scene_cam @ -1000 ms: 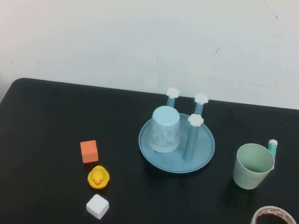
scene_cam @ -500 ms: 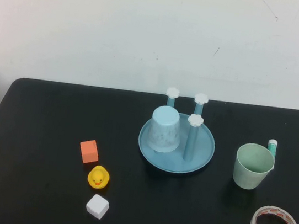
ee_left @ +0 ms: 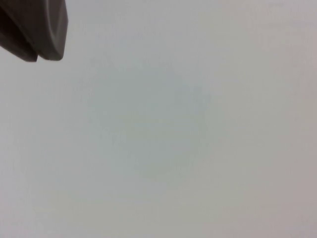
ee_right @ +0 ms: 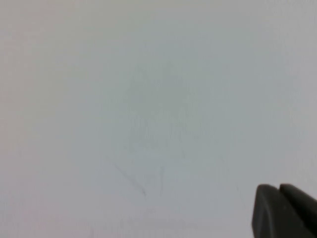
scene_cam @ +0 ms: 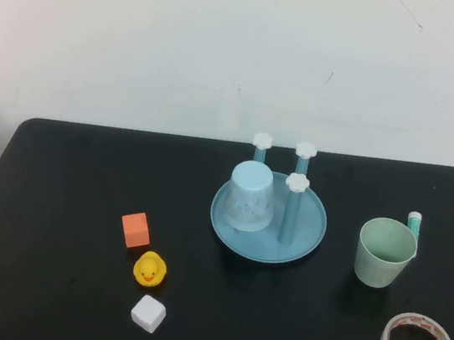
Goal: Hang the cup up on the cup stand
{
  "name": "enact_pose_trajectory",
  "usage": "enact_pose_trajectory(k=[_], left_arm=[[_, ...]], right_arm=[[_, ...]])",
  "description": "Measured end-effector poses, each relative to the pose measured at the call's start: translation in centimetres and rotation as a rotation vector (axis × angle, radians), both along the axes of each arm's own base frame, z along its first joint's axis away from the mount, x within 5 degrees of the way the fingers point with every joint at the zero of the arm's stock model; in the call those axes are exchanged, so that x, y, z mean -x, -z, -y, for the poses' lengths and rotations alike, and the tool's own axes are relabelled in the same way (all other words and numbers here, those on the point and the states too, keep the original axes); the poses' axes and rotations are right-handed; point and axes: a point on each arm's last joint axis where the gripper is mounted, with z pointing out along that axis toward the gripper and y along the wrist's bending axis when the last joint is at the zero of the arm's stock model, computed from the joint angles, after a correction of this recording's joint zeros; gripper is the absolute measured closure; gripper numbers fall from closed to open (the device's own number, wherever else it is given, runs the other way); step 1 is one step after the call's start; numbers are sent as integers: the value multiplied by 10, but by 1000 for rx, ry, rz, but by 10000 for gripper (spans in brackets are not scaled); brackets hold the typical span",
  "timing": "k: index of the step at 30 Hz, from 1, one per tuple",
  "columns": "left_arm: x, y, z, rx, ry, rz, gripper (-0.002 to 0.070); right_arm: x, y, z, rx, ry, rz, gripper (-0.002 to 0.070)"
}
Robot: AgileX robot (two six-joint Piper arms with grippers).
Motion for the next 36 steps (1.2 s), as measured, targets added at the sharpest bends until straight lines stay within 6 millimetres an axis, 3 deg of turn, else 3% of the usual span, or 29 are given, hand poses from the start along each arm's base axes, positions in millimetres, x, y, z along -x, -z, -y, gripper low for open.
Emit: enact_pose_trajectory(k=[3, 8, 14, 19, 25, 30, 31, 35, 36], left_arm=[[-3, -2, 0, 20, 12, -107, 676], [4, -39, 2, -83, 11, -309, 676], [-12, -65, 6, -181, 28, -624, 676], [-35, -59, 10, -195, 47, -792, 676], [-55, -47, 13, -209, 56, -924, 676], [-59, -45, 14, -211, 57, -945, 676], [-59, -45, 14, -211, 57, -945, 676], [-59, -44, 14, -209, 57, -946, 676], [-59, -43, 14, -207, 57, -945, 676]], right_arm=[[-1, -6, 2, 10, 28, -116, 678], [9, -41, 8, 51, 111, -291, 678], [-17, -69, 12, 108, 142, -579, 678], [-63, -76, 8, 105, 76, -786, 678], [-127, -66, -1, 99, -59, -1035, 678], [-181, -51, -11, 183, -163, -1157, 668], [-203, -38, -18, 219, -210, -1213, 628], [-245, -15, -38, 275, -292, -1286, 454], [-257, -4, -44, 300, -314, -1313, 376]])
